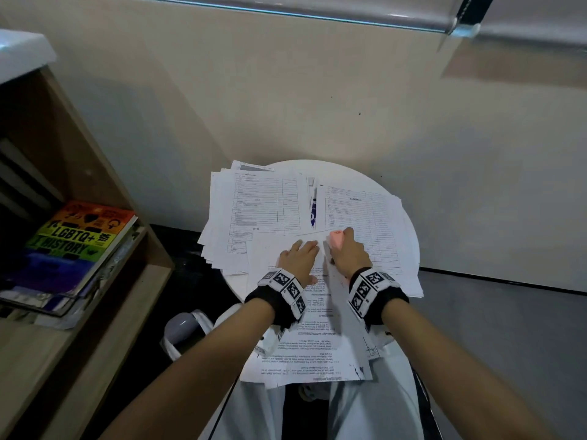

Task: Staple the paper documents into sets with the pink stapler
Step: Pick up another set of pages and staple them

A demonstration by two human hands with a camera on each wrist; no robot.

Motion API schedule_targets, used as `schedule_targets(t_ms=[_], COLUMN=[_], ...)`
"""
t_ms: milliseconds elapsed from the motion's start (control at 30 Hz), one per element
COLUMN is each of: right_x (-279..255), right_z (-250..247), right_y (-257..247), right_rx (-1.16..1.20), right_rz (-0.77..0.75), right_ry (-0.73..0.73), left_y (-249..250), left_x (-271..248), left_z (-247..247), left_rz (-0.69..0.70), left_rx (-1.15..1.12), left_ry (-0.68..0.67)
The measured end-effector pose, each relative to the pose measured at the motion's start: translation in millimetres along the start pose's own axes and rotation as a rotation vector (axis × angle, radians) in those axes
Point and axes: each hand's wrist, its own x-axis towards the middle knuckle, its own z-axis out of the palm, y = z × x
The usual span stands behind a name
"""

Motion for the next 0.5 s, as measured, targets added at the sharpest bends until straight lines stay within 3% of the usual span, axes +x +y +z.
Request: schedule_targets(t_ms=[200, 367, 500], right_x=[3, 5, 4], right_z=[3, 5, 9], right_y=[2, -15, -9], right_rx=[-0.074, -0.059, -0.134], right_rz=[-0.022, 0.057, -0.081], right_ry=[0.037, 0.063, 0.078], left_y=[-2, 0, -3], left_x=[3, 3, 3], left_z=[-5, -4, -8], left_rz=[0.019, 0.024, 0.040], left_rx=[0.000, 0.017, 0.033], left_ry=[-0.024, -0.035, -0.045])
